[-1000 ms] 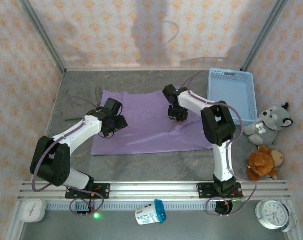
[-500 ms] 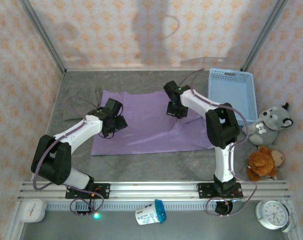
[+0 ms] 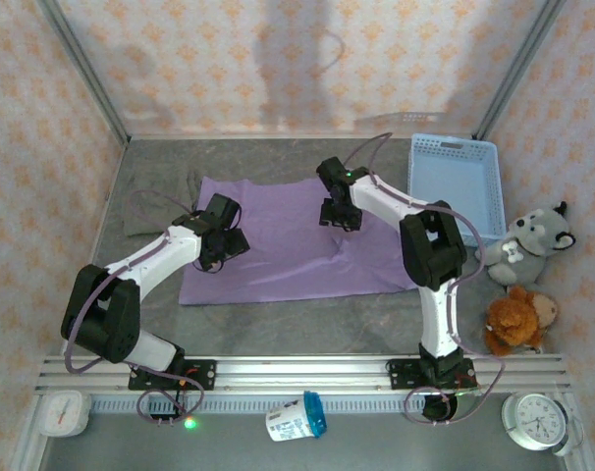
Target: Fold and stack the mixed laundry pile
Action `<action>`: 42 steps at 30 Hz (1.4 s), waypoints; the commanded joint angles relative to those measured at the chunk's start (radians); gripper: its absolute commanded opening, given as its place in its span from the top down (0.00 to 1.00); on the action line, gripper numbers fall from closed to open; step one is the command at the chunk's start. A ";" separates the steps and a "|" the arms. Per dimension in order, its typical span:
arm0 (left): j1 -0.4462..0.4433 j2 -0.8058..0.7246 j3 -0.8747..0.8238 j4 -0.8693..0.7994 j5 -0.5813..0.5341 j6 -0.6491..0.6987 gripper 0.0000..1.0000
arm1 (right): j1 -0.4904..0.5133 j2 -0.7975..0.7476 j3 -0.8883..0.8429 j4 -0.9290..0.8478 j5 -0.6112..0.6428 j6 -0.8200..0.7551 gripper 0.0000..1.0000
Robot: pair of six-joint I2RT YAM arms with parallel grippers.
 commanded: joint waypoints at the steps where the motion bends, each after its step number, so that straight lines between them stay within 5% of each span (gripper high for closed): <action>1: -0.016 -0.034 0.021 -0.062 -0.026 0.025 0.23 | -0.011 -0.149 -0.089 -0.047 0.095 0.022 0.37; 8: -0.036 -0.001 -0.041 -0.054 -0.025 0.029 0.32 | -0.069 -0.293 -0.365 0.025 0.066 0.089 0.40; 19: -0.044 0.079 -0.136 -0.076 -0.131 -0.077 0.27 | -0.071 -0.298 -0.622 0.158 0.034 0.200 0.40; 28: -0.072 -0.143 -0.322 -0.168 -0.049 -0.169 0.26 | -0.063 -0.526 -0.840 0.156 -0.043 0.279 0.38; 35: -0.072 -0.255 -0.185 -0.228 -0.102 -0.141 0.21 | -0.064 -0.574 -0.668 0.061 -0.076 0.222 0.38; 42: -0.002 -0.035 0.136 -0.217 -0.173 -0.010 0.17 | -0.095 -0.398 -0.296 -0.004 0.067 0.204 0.39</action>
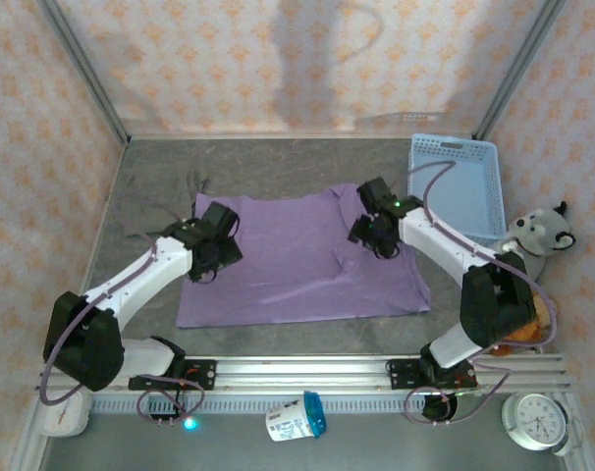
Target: Fold and stack the mixed laundry pile
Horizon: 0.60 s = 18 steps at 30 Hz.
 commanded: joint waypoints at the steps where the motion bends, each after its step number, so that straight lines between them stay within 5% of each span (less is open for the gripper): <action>1: 0.071 0.132 0.150 -0.014 -0.045 0.080 0.17 | -0.027 0.119 0.176 -0.054 0.135 0.016 0.39; 5: 0.132 0.227 0.245 0.038 0.007 0.125 0.17 | -0.050 0.250 0.288 0.014 0.135 0.051 0.42; 9: 0.176 0.318 0.346 0.021 0.042 0.198 0.17 | -0.052 0.389 0.387 -0.033 0.106 0.053 0.55; 18: 0.214 0.415 0.422 0.018 0.129 0.255 0.17 | -0.012 0.409 0.303 0.020 0.073 0.096 0.62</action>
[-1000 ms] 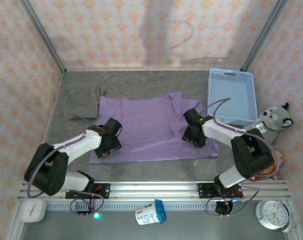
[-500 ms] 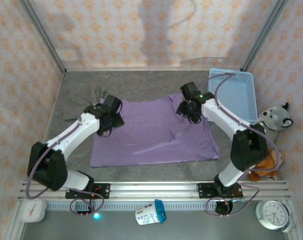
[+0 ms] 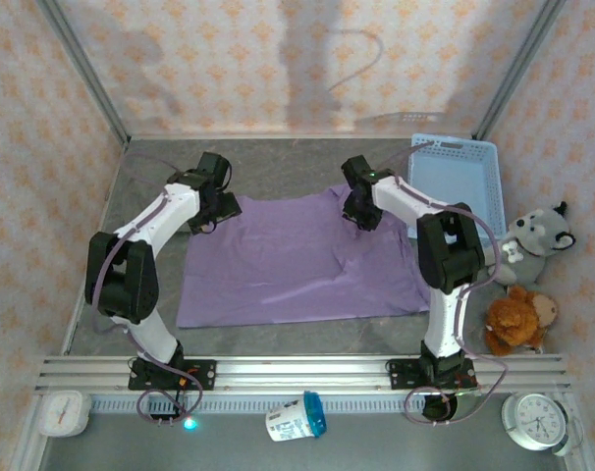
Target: Fold and stack the mixed laundry pile
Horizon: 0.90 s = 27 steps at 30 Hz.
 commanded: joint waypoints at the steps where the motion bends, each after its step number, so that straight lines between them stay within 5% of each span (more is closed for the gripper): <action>1: 0.014 0.036 0.037 -0.009 0.056 0.044 0.17 | 0.039 -0.013 -0.027 -0.017 0.029 0.016 0.63; 9: 0.024 0.070 0.073 -0.013 0.096 0.036 0.17 | 0.042 0.002 -0.048 -0.033 0.049 -0.020 0.69; 15: 0.033 0.087 0.118 -0.034 0.085 0.016 0.17 | 0.032 0.038 0.009 -0.087 0.067 -0.094 0.65; 20: 0.042 0.104 0.156 -0.063 0.039 -0.020 0.17 | 0.010 0.028 0.031 -0.103 0.034 -0.175 0.98; 27: 0.075 0.188 0.274 -0.101 -0.069 -0.040 0.17 | -0.053 0.010 0.205 -0.216 0.125 -0.388 1.00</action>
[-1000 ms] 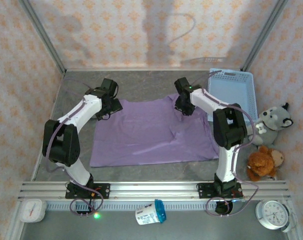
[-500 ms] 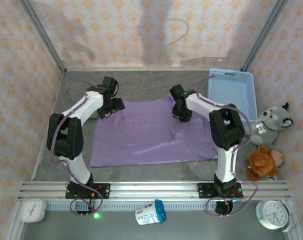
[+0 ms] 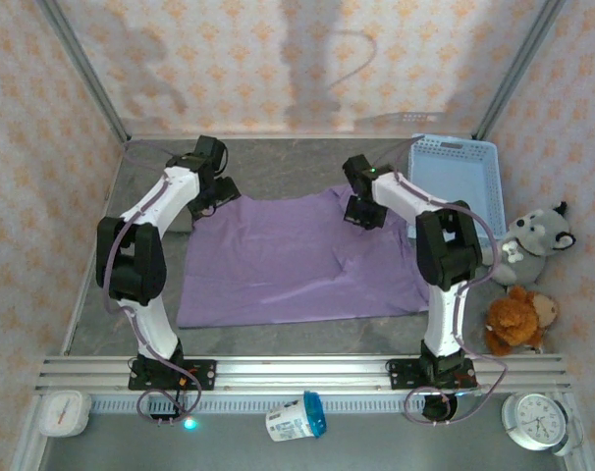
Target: Fold and stack the mixed laundry pile
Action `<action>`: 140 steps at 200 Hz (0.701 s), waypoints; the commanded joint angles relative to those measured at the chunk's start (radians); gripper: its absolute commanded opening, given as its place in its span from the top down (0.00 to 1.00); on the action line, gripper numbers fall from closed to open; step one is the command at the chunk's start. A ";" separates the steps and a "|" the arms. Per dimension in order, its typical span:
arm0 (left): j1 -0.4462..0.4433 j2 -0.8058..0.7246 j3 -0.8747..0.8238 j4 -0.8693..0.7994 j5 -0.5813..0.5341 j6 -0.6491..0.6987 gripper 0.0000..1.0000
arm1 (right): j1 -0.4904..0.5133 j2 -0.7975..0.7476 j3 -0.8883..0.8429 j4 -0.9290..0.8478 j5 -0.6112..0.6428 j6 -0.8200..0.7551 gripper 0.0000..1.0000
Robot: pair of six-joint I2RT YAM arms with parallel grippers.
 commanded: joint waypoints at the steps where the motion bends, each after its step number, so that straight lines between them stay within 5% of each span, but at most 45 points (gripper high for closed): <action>1: 0.020 0.082 0.100 -0.065 -0.119 -0.025 0.18 | -0.028 -0.004 0.166 -0.109 0.108 -0.185 1.00; 59: 0.032 0.324 0.364 -0.173 -0.226 -0.133 0.42 | -0.040 0.101 0.360 -0.177 0.178 -0.291 1.00; 140: 0.039 0.518 0.526 -0.247 -0.263 -0.332 0.28 | -0.041 0.105 0.330 -0.144 0.113 -0.293 1.00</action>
